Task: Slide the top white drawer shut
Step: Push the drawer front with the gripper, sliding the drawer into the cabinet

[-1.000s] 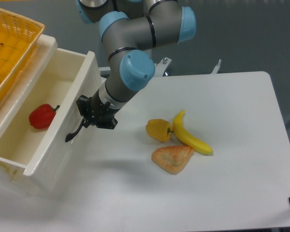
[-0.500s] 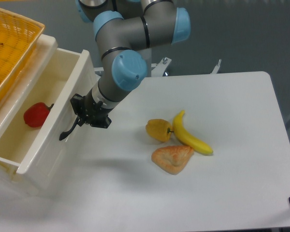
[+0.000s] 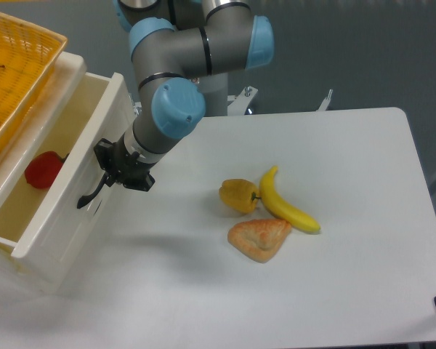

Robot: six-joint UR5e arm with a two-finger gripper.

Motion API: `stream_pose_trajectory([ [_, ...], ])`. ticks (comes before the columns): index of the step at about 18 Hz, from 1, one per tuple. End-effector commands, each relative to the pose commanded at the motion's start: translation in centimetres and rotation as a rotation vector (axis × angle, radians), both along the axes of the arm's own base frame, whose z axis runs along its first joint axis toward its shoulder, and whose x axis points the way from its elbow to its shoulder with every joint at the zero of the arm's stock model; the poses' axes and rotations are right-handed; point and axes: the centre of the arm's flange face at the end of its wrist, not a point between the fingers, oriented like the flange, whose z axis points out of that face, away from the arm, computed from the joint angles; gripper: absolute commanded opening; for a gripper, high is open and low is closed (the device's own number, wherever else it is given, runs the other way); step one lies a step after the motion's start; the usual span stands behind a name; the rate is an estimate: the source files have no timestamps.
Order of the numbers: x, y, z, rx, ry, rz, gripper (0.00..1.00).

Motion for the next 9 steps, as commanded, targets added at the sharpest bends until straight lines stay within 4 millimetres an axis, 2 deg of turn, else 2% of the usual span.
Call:
stream_pose_trajectory([
  [9, 1.4, -0.1, 0.8, -0.002, -0.003, -0.018, 0.0],
])
